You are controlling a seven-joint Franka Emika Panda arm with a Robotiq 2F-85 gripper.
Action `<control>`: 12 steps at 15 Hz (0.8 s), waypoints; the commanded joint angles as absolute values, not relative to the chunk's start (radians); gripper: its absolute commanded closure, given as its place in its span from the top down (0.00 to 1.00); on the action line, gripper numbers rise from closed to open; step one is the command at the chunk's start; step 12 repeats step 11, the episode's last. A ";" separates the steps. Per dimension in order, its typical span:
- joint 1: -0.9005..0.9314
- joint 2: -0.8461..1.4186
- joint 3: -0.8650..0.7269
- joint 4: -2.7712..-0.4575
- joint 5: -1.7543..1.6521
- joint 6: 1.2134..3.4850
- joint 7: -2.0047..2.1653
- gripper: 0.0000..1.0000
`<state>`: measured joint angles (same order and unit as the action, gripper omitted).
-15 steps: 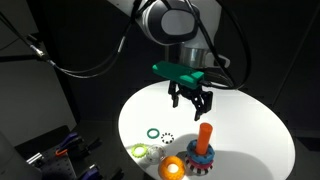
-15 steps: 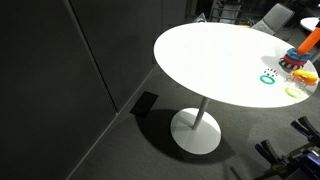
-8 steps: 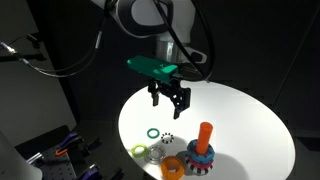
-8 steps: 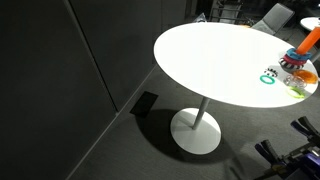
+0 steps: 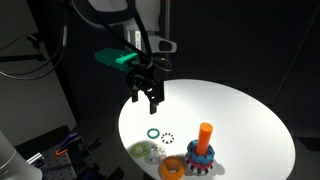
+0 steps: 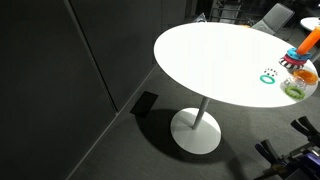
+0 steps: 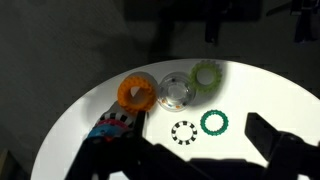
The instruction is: Pick up the blue ring from the table and put it on the ring holder
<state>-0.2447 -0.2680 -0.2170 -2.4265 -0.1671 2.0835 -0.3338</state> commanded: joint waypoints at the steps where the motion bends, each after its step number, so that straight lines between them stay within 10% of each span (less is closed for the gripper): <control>1: -0.243 -0.401 -0.205 -2.519 -0.218 2.072 -0.245 1.00; 12: -0.234 -0.471 -0.212 -2.588 -0.203 2.055 -0.224 1.00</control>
